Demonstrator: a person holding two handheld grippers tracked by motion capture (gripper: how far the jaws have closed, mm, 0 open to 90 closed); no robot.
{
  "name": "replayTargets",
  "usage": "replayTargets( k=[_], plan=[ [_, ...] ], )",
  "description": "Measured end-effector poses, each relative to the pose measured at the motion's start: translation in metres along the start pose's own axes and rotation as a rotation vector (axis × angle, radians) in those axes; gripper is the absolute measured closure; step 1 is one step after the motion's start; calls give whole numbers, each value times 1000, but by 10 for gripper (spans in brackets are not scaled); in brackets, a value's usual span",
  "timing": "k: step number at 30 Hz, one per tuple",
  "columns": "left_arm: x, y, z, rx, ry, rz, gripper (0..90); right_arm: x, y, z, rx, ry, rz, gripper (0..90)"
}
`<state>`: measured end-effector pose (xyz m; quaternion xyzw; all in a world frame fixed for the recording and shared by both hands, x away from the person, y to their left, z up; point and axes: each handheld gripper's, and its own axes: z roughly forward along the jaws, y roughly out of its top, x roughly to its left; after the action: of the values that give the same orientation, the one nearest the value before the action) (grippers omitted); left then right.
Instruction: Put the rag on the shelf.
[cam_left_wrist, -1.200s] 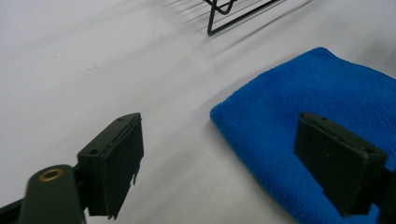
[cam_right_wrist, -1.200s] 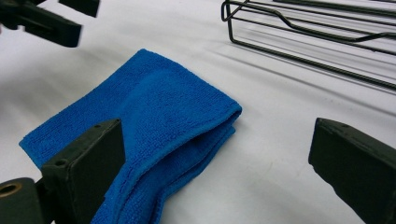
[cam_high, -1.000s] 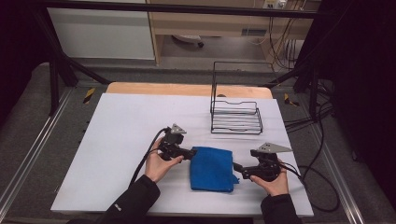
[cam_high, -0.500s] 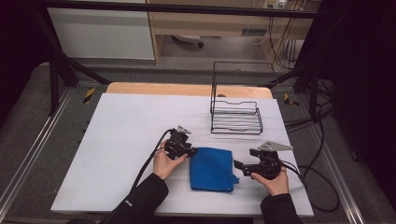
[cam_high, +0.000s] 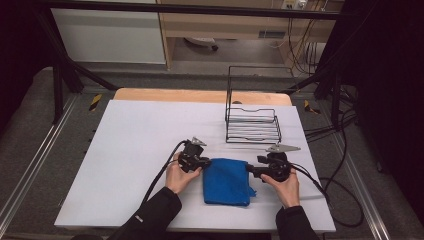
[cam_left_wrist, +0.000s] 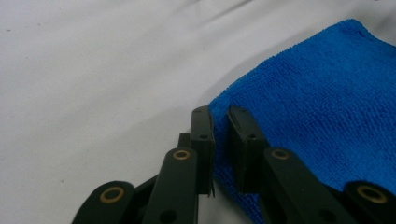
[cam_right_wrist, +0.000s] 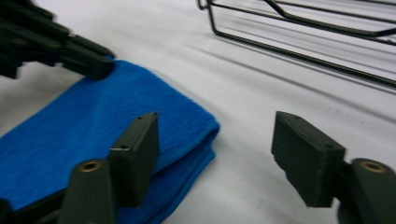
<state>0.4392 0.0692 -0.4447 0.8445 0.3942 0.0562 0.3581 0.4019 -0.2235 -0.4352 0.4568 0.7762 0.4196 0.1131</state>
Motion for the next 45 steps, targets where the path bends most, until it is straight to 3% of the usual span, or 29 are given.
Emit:
replayTargets(
  k=[2,5,8,13,18,27,31,41,45],
  plan=[
    [1,-1,0,-4,-6,9,805,-2,2,8,2,-16,7,378],
    [2,-1,0,-7,-17,13,804,-5,4,18,13,-5,24,426],
    [2,-3,1,-19,-17,19,804,-3,3,26,48,-5,3,463],
    [3,-8,1,-51,-25,28,804,0,0,30,61,-9,-12,539],
    [4,-7,1,-50,-28,31,804,3,-1,30,65,-9,-18,627],
    [3,-7,1,-50,-25,44,804,7,1,31,105,28,76,823],
    [3,-7,1,-49,-22,56,804,6,2,31,115,41,106,864],
    [5,-6,-6,-52,-46,39,857,6,9,16,35,69,98,874],
    [3,-5,-18,-92,-54,38,858,11,12,11,3,62,69,874]
  ],
)
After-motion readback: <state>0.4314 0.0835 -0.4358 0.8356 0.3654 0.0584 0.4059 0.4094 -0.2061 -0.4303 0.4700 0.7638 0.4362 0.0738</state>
